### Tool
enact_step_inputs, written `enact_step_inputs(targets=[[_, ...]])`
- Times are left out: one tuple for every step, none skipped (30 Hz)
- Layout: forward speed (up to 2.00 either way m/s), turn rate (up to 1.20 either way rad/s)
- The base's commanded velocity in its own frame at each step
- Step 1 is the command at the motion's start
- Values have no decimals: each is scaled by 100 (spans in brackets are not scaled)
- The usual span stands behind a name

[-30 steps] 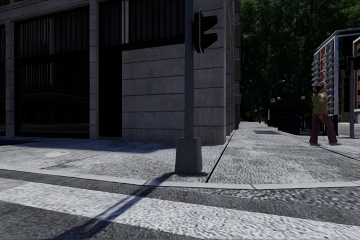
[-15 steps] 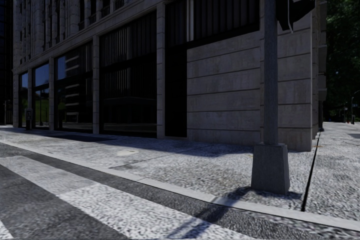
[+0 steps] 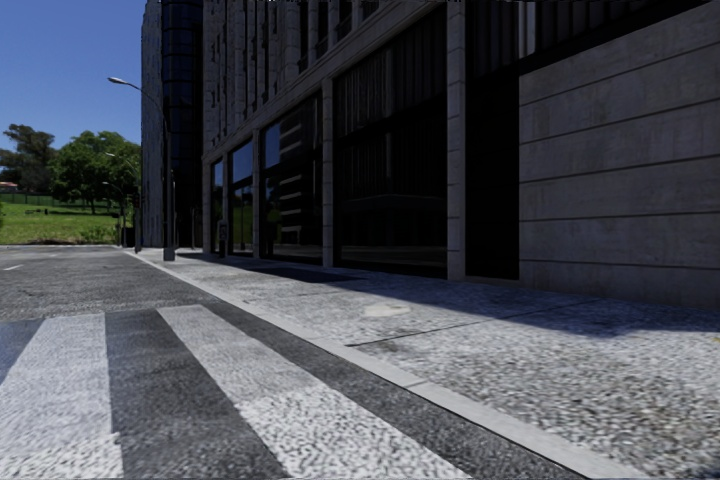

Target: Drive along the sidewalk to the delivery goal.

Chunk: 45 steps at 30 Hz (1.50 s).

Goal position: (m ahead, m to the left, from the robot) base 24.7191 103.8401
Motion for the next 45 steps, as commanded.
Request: enact_step_inputs(targets=[[111, 92], [115, 92], [117, 93], [117, 93], [117, 93], [117, 93], [117, 93], [117, 93], [118, 93], [118, 93], [118, 93], [118, 93], [118, 93], [118, 93], [118, 93], [118, 93], [118, 93], [118, 93], [118, 93], [118, 93], [118, 93], [118, 93], [118, 93], [118, 93], [118, 93], [118, 93], [118, 93], [118, 93], [119, 93], [119, 93], [119, 93], [119, 93], [119, 93], [119, 93], [119, 93], [119, 93], [119, 93], [120, 93], [120, 93], [120, 93], [120, 93], [120, 93], [120, 93], [120, 93], [120, 92]])
